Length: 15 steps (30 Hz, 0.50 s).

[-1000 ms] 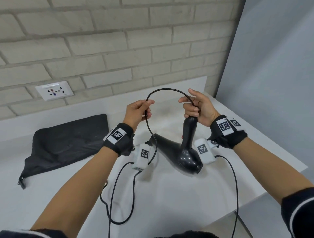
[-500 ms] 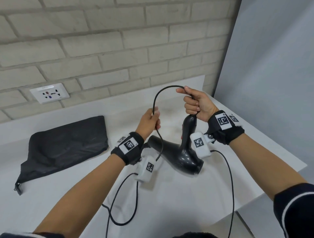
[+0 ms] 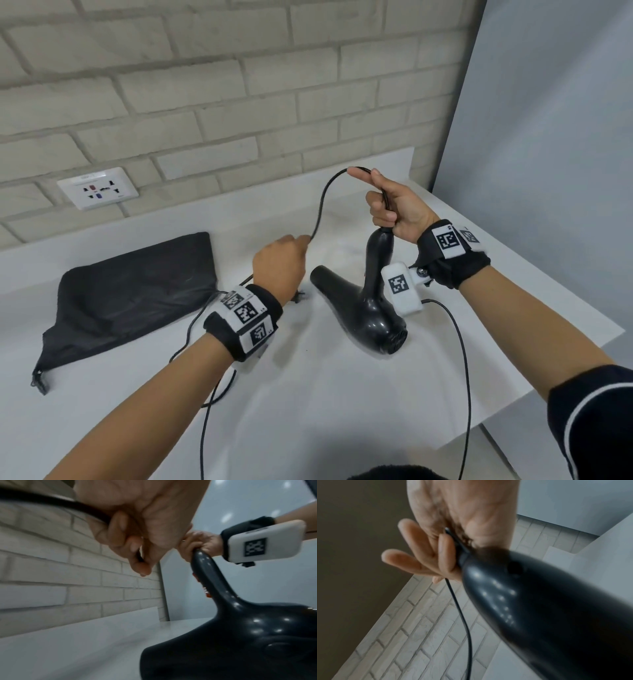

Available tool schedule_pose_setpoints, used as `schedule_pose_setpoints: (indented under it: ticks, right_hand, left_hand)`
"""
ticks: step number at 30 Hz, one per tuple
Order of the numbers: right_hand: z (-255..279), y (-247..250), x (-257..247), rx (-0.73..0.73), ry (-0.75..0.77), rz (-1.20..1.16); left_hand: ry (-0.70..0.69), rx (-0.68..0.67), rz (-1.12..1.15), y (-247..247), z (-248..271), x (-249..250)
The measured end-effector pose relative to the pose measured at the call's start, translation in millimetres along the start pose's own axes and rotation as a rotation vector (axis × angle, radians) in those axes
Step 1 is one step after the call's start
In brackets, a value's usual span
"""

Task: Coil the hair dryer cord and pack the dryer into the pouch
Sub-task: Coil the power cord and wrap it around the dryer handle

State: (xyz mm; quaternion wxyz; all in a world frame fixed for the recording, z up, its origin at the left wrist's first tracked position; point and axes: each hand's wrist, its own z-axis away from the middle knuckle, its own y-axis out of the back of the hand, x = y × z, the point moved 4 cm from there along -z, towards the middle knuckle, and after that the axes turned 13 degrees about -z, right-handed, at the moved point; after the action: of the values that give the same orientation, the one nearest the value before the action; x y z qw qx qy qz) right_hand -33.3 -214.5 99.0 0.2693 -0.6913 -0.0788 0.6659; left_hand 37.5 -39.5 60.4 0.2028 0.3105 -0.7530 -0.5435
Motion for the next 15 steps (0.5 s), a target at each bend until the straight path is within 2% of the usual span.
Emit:
schedule_pose_setpoints:
  ticks: [2, 6, 12, 15]
  right_hand:
    - [-1, -1, 2, -0.012, -0.002, 0.010]
    - [-1, -4, 1, -0.042, -0.030, 0.033]
    - [1, -10, 0, -0.114, -0.127, 0.034]
    - [-3, -12, -1, -0.084, -0.108, 0.081]
  left_hand:
    - [-0.099, 0.017, -0.093, 5, 3, 17]
    - [-0.201, 0.048, -0.228, 22, 2, 44]
    - [-0.338, 0.135, -0.201, 47, 3, 68]
    - [-0.418, 0.168, -0.122, 46, 5, 73]
